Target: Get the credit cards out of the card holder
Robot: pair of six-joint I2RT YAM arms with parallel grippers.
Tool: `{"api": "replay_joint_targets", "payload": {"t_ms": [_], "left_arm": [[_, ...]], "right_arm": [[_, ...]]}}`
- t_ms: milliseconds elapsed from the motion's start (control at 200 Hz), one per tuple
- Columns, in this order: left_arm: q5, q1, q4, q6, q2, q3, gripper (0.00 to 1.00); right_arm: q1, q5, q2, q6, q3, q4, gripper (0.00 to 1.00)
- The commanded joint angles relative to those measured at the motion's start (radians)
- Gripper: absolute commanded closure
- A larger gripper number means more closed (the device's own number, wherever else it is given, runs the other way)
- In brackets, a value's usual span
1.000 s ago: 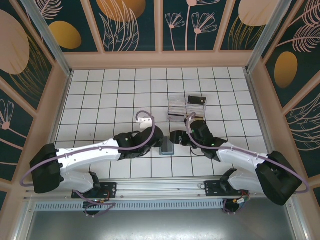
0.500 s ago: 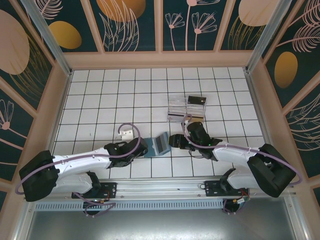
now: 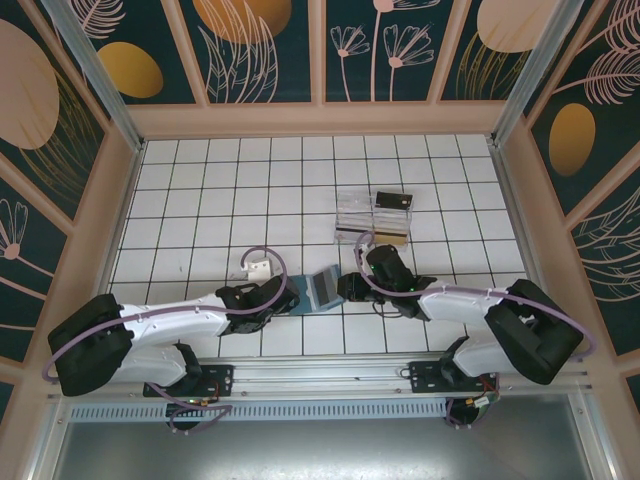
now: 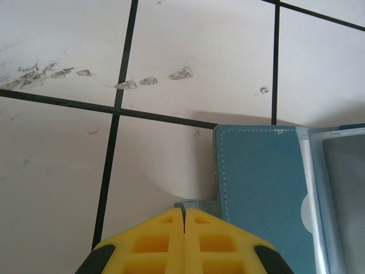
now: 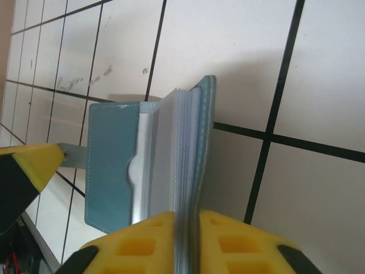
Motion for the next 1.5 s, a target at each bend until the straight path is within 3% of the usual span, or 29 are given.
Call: {"api": "replay_joint_targets", "payload": {"t_ms": [0, 50, 370, 706, 871, 1101, 1266, 1316, 1401, 1496], "left_arm": [[0.006, 0.007, 0.014, 0.015, 0.011, -0.009, 1.00], [0.004, 0.006, 0.017, 0.018, 0.017, -0.008, 1.00], [0.013, 0.018, 0.054, 0.043, 0.070, -0.005, 1.00], [0.031, 0.026, 0.085, 0.073, 0.138, 0.021, 1.00], [0.034, 0.026, 0.091, 0.076, 0.148, 0.026, 1.00], [0.026, 0.037, 0.092, 0.094, 0.160, 0.037, 1.00], [0.021, 0.040, 0.089, 0.120, 0.190, 0.064, 1.00], [0.017, 0.041, 0.084, 0.126, 0.198, 0.073, 1.00], [0.015, 0.042, 0.082, 0.135, 0.204, 0.080, 1.00], [0.013, 0.042, 0.073, 0.139, 0.201, 0.086, 1.00]], "right_arm": [[0.005, -0.044, 0.008, -0.006, 0.026, 0.042, 0.92], [0.007, -0.056, 0.003, -0.007, 0.027, 0.050, 1.00], [0.040, -0.107, -0.054, 0.031, 0.047, 0.076, 1.00], [0.056, -0.129, -0.004, 0.067, 0.049, 0.132, 1.00], [0.056, -0.121, -0.008, 0.081, 0.042, 0.164, 1.00], [0.053, -0.029, -0.040, 0.041, 0.050, 0.050, 1.00], [0.033, 0.019, -0.067, 0.018, 0.020, 0.005, 0.92], [0.024, 0.042, -0.073, 0.013, 0.012, -0.014, 0.82], [0.009, 0.073, -0.079, -0.001, -0.002, -0.034, 0.78], [-0.009, 0.095, -0.080, -0.016, -0.009, -0.053, 0.65]]}}
